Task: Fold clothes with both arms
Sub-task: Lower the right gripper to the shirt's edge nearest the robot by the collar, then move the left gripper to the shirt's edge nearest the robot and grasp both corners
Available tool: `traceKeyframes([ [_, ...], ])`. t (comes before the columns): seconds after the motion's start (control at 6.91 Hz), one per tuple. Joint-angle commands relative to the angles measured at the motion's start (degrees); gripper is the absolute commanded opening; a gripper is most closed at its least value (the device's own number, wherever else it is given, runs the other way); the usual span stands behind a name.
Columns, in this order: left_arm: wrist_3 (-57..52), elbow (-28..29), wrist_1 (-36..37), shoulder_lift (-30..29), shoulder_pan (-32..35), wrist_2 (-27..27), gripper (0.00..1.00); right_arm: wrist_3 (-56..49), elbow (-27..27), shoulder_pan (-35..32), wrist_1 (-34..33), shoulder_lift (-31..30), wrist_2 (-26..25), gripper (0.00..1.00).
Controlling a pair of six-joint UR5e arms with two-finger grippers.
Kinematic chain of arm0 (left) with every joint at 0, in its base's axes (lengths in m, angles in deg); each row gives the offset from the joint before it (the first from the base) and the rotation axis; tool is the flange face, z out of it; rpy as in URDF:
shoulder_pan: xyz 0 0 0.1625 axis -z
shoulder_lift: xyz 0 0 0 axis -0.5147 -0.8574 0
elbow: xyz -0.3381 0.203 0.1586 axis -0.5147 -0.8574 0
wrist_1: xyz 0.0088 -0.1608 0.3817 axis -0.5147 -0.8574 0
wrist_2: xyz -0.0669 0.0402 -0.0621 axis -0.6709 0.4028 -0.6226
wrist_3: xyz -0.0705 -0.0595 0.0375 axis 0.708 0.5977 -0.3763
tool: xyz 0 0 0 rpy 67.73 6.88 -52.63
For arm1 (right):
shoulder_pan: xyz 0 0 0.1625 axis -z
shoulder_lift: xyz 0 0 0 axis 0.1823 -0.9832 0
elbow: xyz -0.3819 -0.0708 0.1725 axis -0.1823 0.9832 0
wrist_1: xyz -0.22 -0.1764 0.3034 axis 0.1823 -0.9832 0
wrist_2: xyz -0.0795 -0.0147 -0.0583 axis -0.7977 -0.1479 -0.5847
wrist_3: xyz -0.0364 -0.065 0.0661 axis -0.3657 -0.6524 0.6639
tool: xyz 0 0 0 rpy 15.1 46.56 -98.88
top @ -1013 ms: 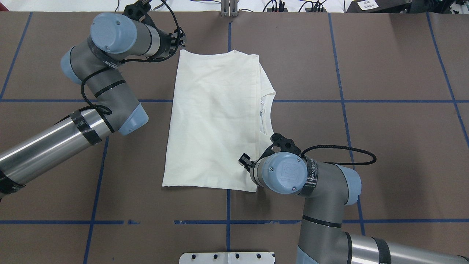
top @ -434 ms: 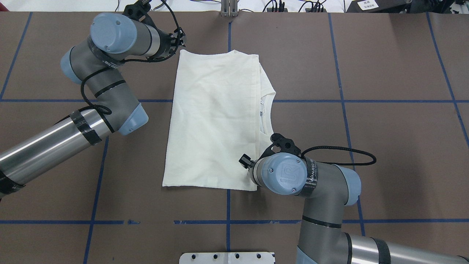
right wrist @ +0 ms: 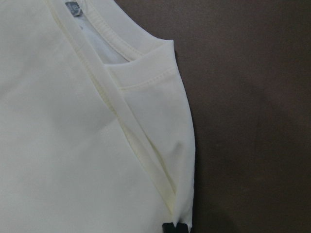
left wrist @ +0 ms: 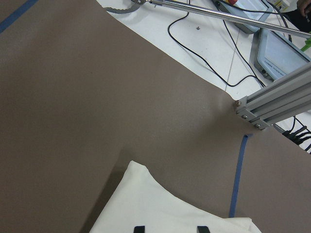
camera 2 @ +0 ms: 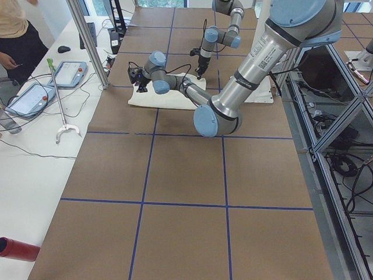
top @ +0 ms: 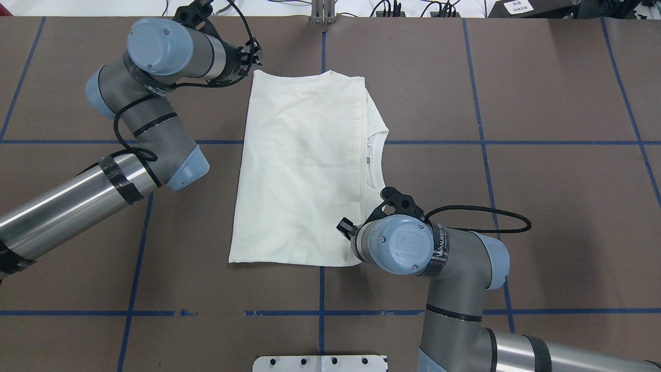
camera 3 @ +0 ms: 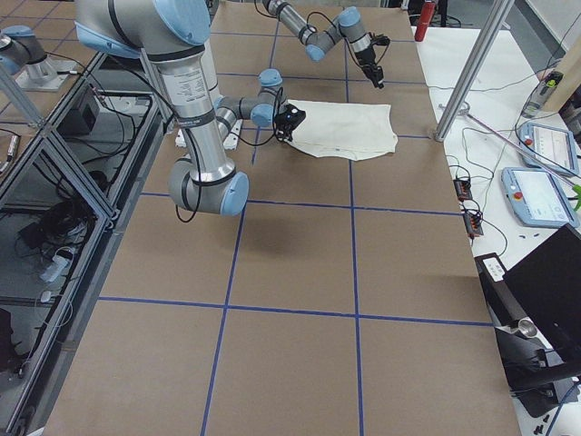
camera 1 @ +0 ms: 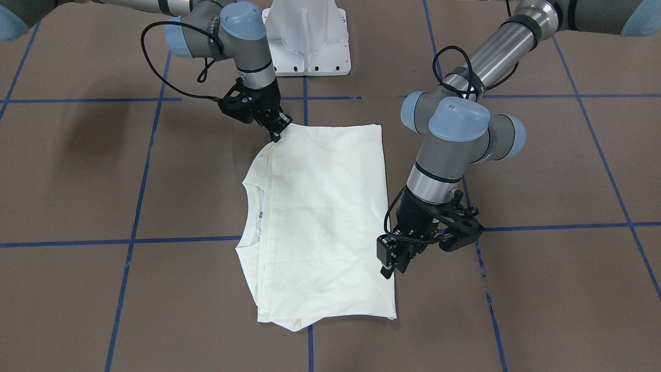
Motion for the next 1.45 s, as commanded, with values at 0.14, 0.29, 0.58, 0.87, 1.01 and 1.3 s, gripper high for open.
traceKeyframes([
  [0.14, 8.2, -10.8, 0.5, 7.1, -4.8, 0.3, 0.47, -0.1, -7.3, -0.3, -0.1, -5.0, 0.5, 0.0],
  [0.29, 12.1, -16.6, 2.4, 10.3, -8.4, 1.0, 0.47, -0.1, -8.3, -0.3, -0.1, -5.8, 0.5, 0.0],
  [0.58, 17.9, -27.8, 5.9, 18.1, -15.7, 4.6, 0.5, -0.1, -8.4, -0.4, -0.1, -5.9, 0.4, 0.0],
  [0.87, 22.1, -32.2, 10.3, 24.2, -24.2, 11.2, 0.51, -0.1, -8.3, -0.3, -0.1, -5.9, 0.4, 0.0],
  [1.01, 24.4, -32.5, 13.9, 24.4, -26.2, 11.3, 0.51, -0.1, -8.2, -0.2, -0.1, -5.8, 0.3, 0.0],
  [1.3, 25.6, -37.4, 21.9, 24.1, -28.5, 11.3, 0.53, -0.1, -8.2, -0.2, -0.1, -5.8, 0.2, 0.0],
])
